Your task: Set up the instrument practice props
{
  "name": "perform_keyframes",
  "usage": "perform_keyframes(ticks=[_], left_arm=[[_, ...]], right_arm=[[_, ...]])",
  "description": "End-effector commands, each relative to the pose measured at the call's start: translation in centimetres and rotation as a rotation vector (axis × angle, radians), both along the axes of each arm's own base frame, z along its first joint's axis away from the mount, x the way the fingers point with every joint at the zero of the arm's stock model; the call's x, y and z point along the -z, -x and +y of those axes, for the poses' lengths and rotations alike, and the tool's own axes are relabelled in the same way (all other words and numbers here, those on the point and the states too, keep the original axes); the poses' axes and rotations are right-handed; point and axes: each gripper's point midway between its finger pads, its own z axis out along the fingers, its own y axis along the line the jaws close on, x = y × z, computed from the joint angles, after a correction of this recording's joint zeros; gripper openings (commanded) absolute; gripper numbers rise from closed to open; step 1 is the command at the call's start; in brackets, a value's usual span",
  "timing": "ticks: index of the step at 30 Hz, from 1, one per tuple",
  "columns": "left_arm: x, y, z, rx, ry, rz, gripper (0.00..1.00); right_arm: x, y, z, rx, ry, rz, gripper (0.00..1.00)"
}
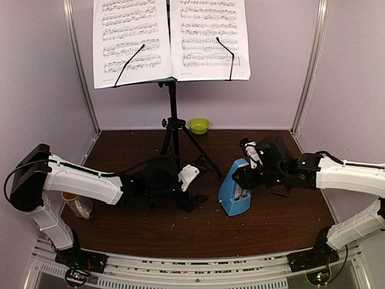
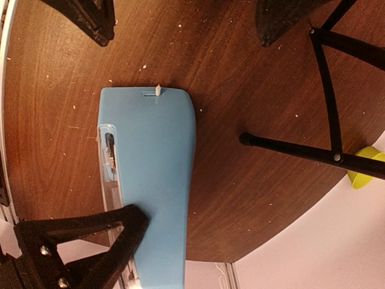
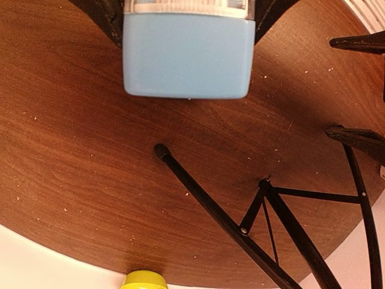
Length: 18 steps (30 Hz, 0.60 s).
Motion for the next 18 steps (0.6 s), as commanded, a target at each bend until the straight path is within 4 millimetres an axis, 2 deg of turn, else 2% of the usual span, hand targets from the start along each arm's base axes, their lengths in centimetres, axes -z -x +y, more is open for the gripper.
perform_keyframes(ticks=[1,8,11,14,17,18], left_arm=[[-2.1,-1.0,0.5,-0.067,0.059,-0.034,0.83],[-2.3,-1.2,1.0,-0.085,0.048,-0.041,0.83],[-2.3,-1.1,1.3,-0.091,0.044,-0.041,0.83],[-2.3,-1.0,1.6,-0.095,0.039,-0.039,0.83],[-2.2,-1.0,1.9,-0.102,0.035,-0.039,0.84],[-2.2,-1.0,2.0,-0.103,0.033,-0.040,0.85]], right_arm=[[-4.4,-2.0,1.1,0.121,-0.058,-0.129,0.17],[-3.2,-1.4,3.1,0.113,-0.031,-0.093,0.38],[-2.6,-1.1,3.4,0.110,-0.035,-0.069,0.56],[-2.3,-1.0,3.6,0.110,-0.045,-0.055,0.69],[-2.8,-0.7,3.8,0.096,-0.065,-0.048,0.84],[-3.2,-0.5,3.9,0.088,-0.077,-0.047,0.93]])
